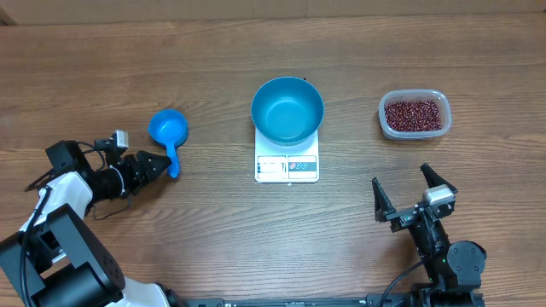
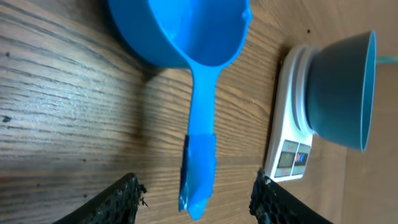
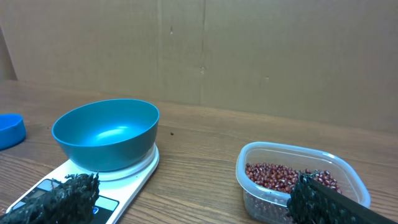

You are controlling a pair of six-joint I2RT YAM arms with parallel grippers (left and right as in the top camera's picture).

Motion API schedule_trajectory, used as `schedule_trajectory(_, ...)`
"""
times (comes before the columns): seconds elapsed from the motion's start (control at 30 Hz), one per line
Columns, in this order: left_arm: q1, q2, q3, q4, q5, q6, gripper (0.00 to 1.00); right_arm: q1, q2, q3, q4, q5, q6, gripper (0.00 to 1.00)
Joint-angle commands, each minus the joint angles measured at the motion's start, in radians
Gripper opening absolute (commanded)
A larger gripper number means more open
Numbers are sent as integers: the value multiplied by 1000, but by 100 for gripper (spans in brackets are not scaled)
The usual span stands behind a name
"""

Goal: Scoop item into bowl and weigh 150g on scale

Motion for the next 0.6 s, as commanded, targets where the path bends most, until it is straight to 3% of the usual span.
schedule_trajectory(0.0,4,-13,-31,33,19,-54,61,3,-12,-11,5,4,6,100)
schedule_trajectory(0.23,3,-13,-39,114,19,-59,61,3,-12,-11,5,4,6,100)
schedule_trajectory(0.4,-24,-13,-5,260,2,-193,63,3,-12,-11,5,4,6,100)
schedule_trajectory(0.57,-157,-13,174,113,-231,-180,64,3,-12,-11,5,4,6,100)
